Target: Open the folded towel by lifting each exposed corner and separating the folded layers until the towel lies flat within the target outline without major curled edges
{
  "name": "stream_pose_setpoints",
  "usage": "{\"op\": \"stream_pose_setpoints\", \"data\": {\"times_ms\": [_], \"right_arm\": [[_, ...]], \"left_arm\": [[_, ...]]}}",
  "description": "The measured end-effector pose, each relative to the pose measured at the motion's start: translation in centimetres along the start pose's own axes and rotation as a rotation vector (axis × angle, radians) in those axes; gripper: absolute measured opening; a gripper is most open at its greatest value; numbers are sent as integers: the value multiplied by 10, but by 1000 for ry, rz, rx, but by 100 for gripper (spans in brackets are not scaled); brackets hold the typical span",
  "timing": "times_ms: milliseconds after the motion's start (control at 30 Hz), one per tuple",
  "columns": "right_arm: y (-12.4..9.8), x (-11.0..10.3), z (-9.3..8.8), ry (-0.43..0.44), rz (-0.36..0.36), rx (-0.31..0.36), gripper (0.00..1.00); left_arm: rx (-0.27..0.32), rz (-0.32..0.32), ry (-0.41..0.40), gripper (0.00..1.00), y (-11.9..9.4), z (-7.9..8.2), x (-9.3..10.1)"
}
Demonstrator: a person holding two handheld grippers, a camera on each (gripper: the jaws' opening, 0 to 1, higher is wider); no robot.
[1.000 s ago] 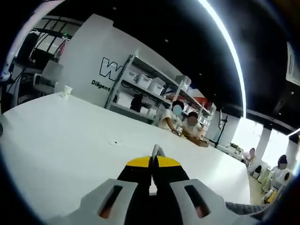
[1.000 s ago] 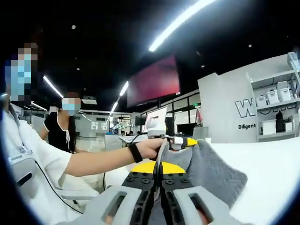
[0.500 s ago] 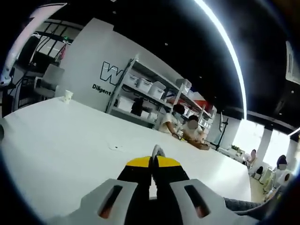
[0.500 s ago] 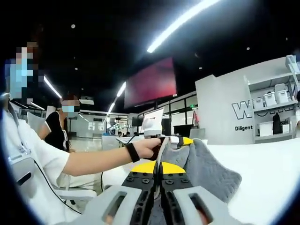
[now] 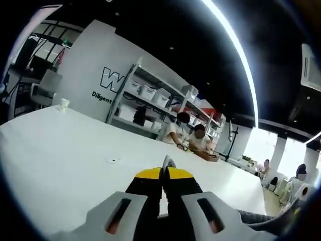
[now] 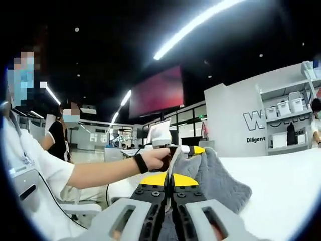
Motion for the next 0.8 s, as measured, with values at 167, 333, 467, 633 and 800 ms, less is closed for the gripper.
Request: {"op": "stream_pose_setpoints", "data": {"times_ms": [167,333,467,633,800], "right_arm": [[-4,1,-2,-2,-7,-6,0],[-8,0,-2,-9,-7,-9,0],[-11,-1,-2,-23,-12,-17,0],[-15,0,-3,-43,-17,-30,0],[-20,1,-4,-44,-22,-32,0]], "left_arm": [[-3,-9,7,0,-1,-2,9],[-6,-26,15,0,9,4,11],[-11,-30,13,0,18,6,9],[-19,-32,15,0,24,5,10],[-25,-41,19,0,29,4,14]]}}
Point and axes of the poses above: the point that each gripper's makers call its tool centre point, and the gripper's own axes: y roughly forward along the fingers, x roughly to its right, z roughly out of its top, the point moved 2 cm from there along -y, roughly backward along the fingers, and after that the axes turned 14 degrees about -y, right-handed, at the moved point
